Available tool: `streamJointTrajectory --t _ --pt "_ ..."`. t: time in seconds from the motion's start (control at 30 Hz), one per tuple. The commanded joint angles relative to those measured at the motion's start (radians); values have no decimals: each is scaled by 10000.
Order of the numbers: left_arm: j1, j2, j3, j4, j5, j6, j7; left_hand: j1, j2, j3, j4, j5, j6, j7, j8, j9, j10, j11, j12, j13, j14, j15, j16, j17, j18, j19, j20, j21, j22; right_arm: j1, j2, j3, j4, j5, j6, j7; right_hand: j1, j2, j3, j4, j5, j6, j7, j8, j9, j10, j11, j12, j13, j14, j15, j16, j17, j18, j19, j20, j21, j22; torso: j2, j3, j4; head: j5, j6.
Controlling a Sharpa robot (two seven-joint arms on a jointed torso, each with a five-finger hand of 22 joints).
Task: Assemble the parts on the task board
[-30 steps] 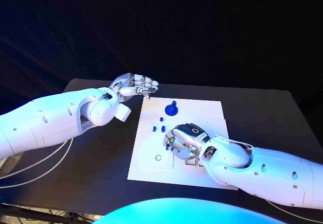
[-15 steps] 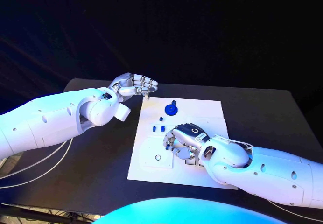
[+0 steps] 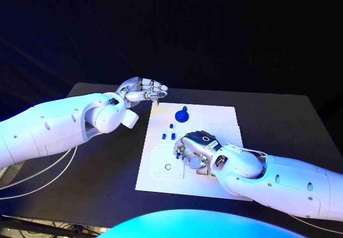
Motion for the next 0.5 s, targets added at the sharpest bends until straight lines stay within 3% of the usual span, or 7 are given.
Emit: streamJointTrajectory --t 0.03,0.3,0.5 --pt "12 16 8 13 74 98 37 -30 70 -22 -40 52 -42 129 -23 4 -89 -1 61 -11 -12 36 -36 -8 145 -66 -13 -57 -8 -27 20 -20 0 -306 336 -104 -40 85 -15 -45 61 17 21 25 13 424 -327 -2 7 528 -67 -58 -17 -185 292 -60 -25 1942 -3 -5 -1 -5 3" --pt "12 19 8 5 74 109 30 -30 70 -22 -40 52 -42 129 -23 4 -89 -1 61 -11 -12 36 -36 -8 145 -66 -13 -57 -8 -30 12 -40 51 -189 737 23 -401 -123 -257 -64 163 -104 60 -46 53 332 -281 -186 -5 529 -20 -60 -44 -173 263 -27 -102 1931 -9 -4 -7 -4 7" --pt "12 14 8 2 74 124 15 -30 70 -22 -40 52 -42 129 -23 4 -89 -1 61 -11 -12 36 -36 -8 145 -66 -13 -57 -8 -29 -36 -48 53 -129 709 -68 -891 -455 -664 114 268 -577 186 -406 -28 -47 -115 -510 -82 522 114 -55 -67 -133 184 83 -338 1864 -4 -4 -3 -14 12"
